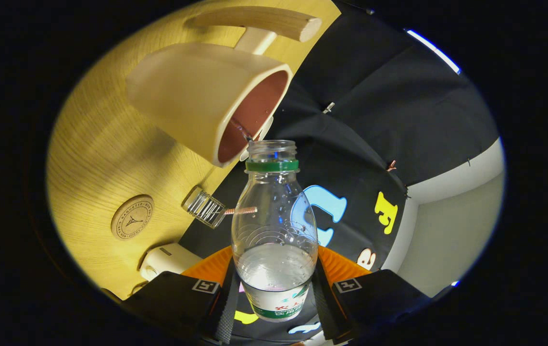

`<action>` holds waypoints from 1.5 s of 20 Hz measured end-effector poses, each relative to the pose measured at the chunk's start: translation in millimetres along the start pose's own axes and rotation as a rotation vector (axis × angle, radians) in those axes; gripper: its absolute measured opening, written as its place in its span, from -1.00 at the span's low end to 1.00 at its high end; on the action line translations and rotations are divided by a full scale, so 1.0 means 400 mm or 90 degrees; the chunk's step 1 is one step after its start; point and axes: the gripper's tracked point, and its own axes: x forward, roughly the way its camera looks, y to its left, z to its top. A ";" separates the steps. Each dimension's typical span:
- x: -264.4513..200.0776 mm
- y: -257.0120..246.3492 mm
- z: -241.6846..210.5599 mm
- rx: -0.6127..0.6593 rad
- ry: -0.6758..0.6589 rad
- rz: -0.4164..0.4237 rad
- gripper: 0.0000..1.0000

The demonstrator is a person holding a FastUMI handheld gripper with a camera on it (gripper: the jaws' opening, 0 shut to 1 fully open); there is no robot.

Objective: Take the bottle from table, then pour the juice into the cup, finally place the bottle on the coaster

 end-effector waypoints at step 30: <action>-0.014 -0.022 0.030 -0.025 -0.031 -0.011 0.43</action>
